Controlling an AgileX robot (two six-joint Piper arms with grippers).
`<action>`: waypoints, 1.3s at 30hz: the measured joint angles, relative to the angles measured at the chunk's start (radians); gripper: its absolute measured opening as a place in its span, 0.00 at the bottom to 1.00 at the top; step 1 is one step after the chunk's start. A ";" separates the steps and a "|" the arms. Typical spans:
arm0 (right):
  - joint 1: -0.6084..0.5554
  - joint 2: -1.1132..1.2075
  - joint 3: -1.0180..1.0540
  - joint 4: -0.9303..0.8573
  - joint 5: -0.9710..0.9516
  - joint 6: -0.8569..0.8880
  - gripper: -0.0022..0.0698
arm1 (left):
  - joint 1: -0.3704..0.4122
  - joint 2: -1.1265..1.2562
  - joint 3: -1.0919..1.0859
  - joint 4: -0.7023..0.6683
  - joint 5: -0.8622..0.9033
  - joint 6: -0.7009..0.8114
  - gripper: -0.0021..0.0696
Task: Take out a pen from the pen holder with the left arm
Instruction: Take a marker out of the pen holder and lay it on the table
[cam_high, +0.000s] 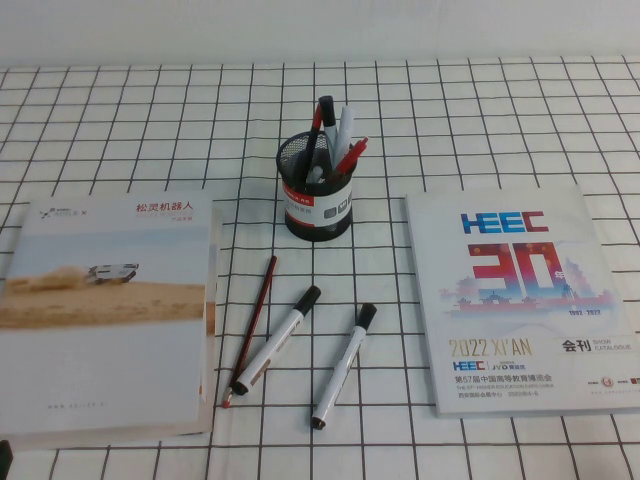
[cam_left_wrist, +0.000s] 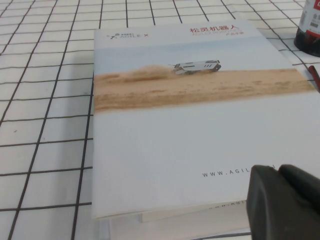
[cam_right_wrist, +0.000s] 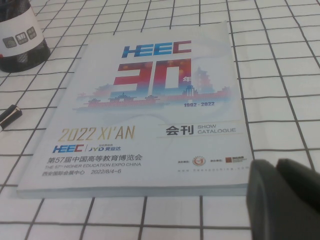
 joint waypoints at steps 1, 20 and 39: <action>0.000 0.000 0.000 0.000 0.000 0.000 0.01 | 0.000 0.000 0.000 0.000 0.000 0.000 0.03; 0.000 0.000 0.000 0.000 0.000 0.000 0.01 | 0.000 0.000 0.000 0.115 0.000 0.000 0.03; 0.000 0.000 0.000 0.000 0.000 0.000 0.01 | 0.000 0.000 0.000 -0.026 -0.239 -0.232 0.03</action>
